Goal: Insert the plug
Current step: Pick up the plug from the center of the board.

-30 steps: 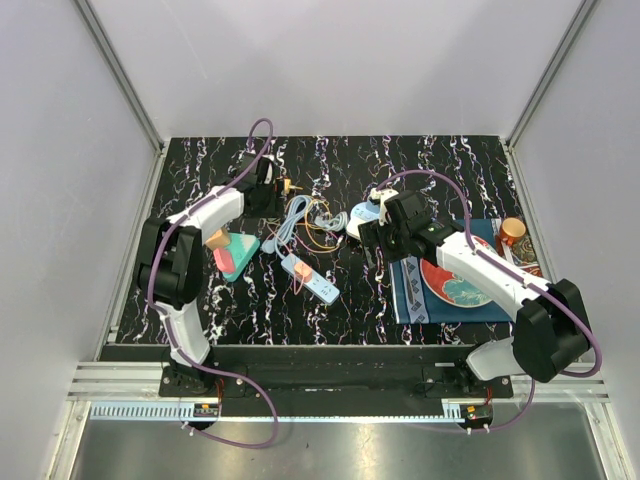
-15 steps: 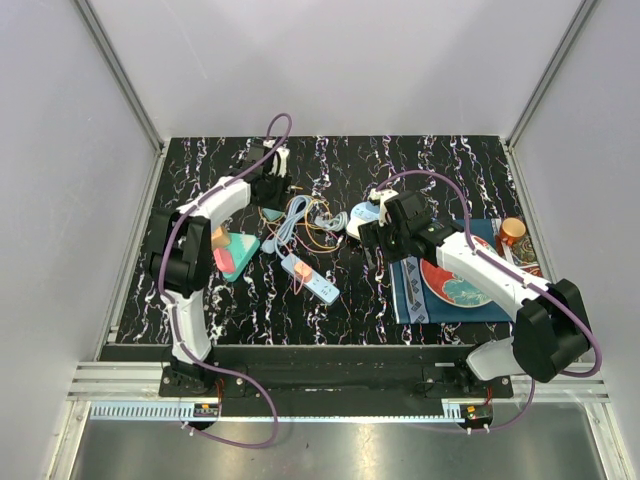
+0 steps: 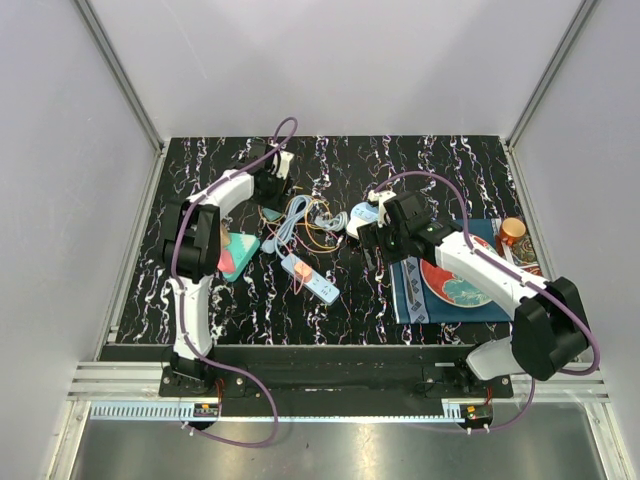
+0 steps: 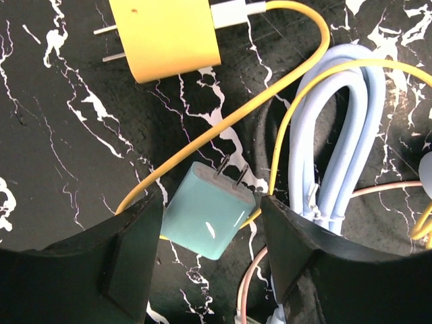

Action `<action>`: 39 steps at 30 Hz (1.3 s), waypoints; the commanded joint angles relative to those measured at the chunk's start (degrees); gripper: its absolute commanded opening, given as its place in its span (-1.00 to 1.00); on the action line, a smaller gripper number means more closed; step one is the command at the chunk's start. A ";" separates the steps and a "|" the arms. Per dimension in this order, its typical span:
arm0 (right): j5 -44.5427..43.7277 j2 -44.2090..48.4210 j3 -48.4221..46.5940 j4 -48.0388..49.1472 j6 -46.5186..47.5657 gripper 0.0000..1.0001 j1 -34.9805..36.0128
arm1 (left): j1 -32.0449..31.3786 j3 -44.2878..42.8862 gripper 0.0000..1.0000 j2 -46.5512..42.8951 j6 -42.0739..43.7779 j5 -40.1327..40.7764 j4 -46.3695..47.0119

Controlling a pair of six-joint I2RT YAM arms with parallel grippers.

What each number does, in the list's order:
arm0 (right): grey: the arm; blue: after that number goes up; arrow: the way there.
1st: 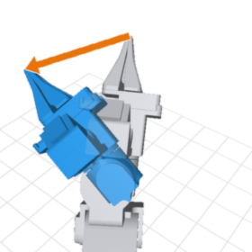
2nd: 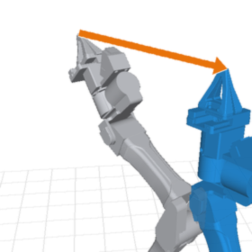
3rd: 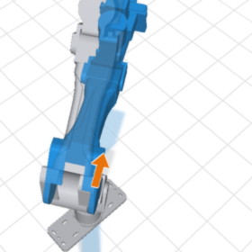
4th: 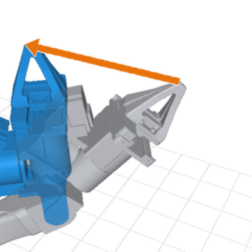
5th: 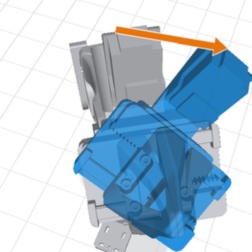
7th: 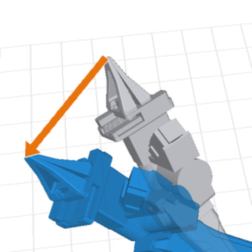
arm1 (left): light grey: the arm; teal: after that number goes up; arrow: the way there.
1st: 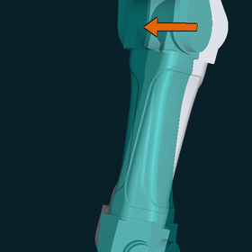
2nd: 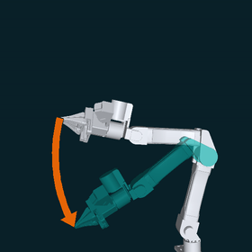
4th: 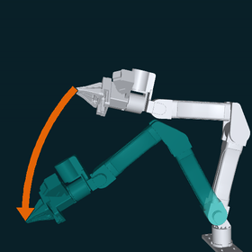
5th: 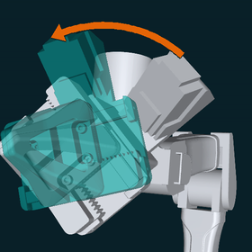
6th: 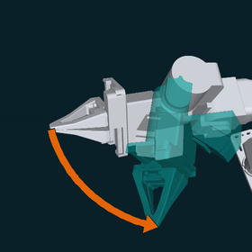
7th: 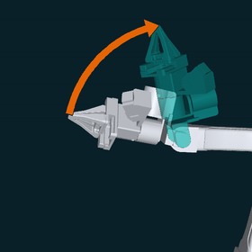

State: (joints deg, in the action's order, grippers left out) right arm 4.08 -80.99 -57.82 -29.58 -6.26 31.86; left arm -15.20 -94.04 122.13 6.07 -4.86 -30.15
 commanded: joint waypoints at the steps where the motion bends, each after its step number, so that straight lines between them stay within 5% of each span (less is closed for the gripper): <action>1: 0.67 -0.57 -0.01 1.63 0.64 0.80 -0.39 | 0.70 -4.39 0.25 1.53 1.67 -1.64 -1.57; 17: 1.55 -1.45 -0.10 1.72 0.55 0.80 -0.30 | 1.75 -5.98 0.18 3.29 1.23 -2.78 -4.57; 26: 2.16 -0.40 0.08 1.64 0.37 0.80 -0.30 | 1.75 -8.18 -0.07 1.98 -0.88 -4.98 -4.74; 32: 2.60 1.18 0.17 1.81 -0.07 0.80 -0.30 | 1.75 -7.04 -0.23 -3.64 -5.97 -6.12 -4.57; 39: 4.79 4.17 1.92 4.53 -2.35 0.80 -0.30 | 1.75 1.65 -0.54 -14.80 -22.46 -7.26 2.02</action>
State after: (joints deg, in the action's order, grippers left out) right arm 6.17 -80.68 -56.95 -29.02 -6.90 31.81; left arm -13.76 -95.79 117.36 -4.67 -10.04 -34.54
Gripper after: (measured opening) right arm 0.903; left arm 0.496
